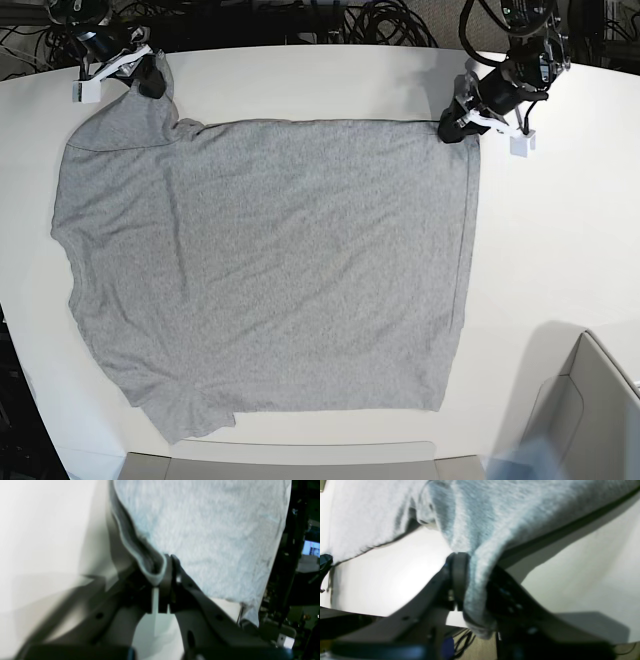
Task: Fold the T-shirt properly
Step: 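Close both grippers on the shoulder corners of the shirt, then lift the shoulders with both grippers and fold them over the shirt body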
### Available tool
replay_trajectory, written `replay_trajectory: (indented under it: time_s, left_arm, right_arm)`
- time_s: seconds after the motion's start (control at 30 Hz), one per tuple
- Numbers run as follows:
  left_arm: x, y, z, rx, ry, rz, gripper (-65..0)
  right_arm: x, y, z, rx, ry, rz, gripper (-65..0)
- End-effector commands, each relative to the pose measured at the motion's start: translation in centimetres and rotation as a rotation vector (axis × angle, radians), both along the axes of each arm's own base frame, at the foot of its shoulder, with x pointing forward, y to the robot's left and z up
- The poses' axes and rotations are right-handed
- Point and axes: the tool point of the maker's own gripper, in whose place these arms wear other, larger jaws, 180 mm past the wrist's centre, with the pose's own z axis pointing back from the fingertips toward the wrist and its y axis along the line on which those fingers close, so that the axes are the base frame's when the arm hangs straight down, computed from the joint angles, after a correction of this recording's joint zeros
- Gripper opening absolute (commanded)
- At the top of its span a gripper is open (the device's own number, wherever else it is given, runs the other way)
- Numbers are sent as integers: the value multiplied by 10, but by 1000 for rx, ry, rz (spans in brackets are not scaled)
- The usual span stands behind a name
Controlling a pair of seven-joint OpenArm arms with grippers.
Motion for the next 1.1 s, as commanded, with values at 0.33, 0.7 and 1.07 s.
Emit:
replay_trajectory:
  time_s: [0.33, 0.7, 1.07]
  left_arm:
    - [6, -14, 19, 16, -62, -88, -650]
    - [-40, 38, 23, 114, -51, -22, -650]
    - [-59, 43, 57, 199, -100, -65, -650]
  right_arm:
    - [-15, -42, 15, -190, 73, -1, -650]
    - [-31, -55, 40, -321, 91, 31, -650]
    - [-36, -51, 69, -410, 51, 84, -650]
